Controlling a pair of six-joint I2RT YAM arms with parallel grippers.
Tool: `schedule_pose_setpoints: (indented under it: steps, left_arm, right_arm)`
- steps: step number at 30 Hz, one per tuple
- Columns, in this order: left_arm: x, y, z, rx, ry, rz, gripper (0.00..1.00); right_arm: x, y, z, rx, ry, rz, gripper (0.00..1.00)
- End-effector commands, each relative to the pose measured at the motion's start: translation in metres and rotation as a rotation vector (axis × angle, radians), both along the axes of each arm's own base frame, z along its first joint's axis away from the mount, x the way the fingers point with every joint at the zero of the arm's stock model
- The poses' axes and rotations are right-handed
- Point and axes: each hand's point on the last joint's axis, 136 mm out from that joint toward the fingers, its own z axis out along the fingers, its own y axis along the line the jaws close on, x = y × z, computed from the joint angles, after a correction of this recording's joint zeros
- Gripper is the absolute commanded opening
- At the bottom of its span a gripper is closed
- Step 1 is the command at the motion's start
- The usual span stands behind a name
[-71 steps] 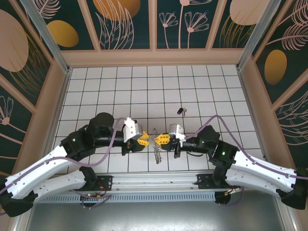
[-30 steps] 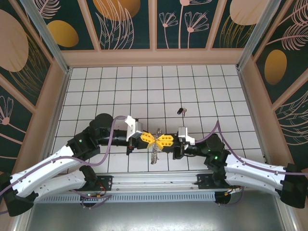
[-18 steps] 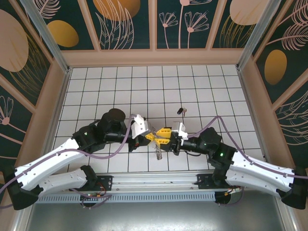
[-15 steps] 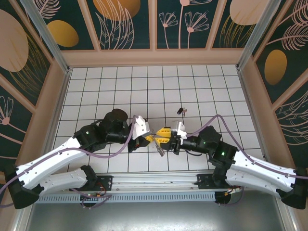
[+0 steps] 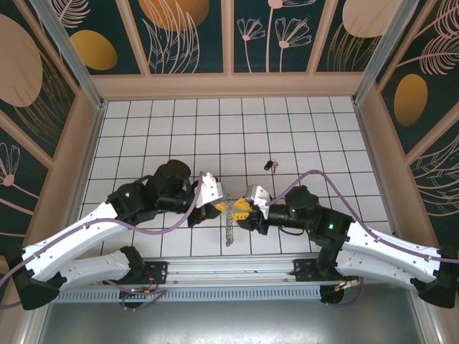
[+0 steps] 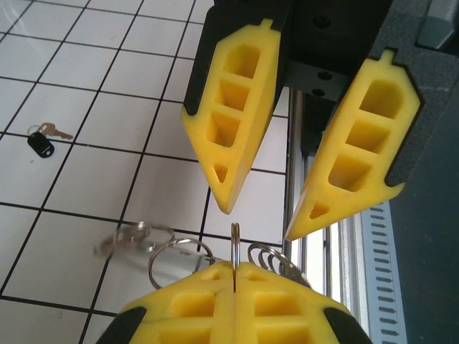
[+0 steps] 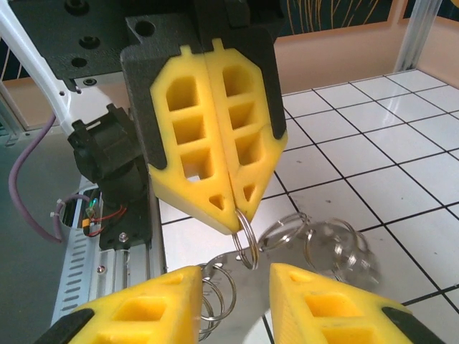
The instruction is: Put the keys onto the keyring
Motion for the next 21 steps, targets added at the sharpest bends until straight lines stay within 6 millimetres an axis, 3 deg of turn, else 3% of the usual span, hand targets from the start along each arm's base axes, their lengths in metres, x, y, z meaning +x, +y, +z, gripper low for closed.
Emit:
schedule_pose_setpoints:
  steps: [1, 16, 19, 21]
  left_arm:
    - [-0.005, -0.003, 0.014, -0.023, -0.019, -0.043, 0.0]
    - [-0.007, -0.007, 0.008, 0.001, 0.001, -0.07, 0.0]
    - [-0.008, -0.007, 0.009, 0.0, -0.002, -0.072, 0.0]
    - [-0.008, -0.007, 0.009, 0.001, -0.004, -0.071, 0.0]
  right_arm:
    - [-0.001, 0.003, 0.018, 0.028, -0.029, 0.009, 0.3]
    - [0.01, 0.011, 0.01, -0.009, -0.037, -0.022, 0.28]
    - [0.009, 0.013, 0.01, -0.012, -0.04, -0.016, 0.22]
    - [0.009, 0.013, 0.009, -0.019, -0.04, -0.014, 0.13]
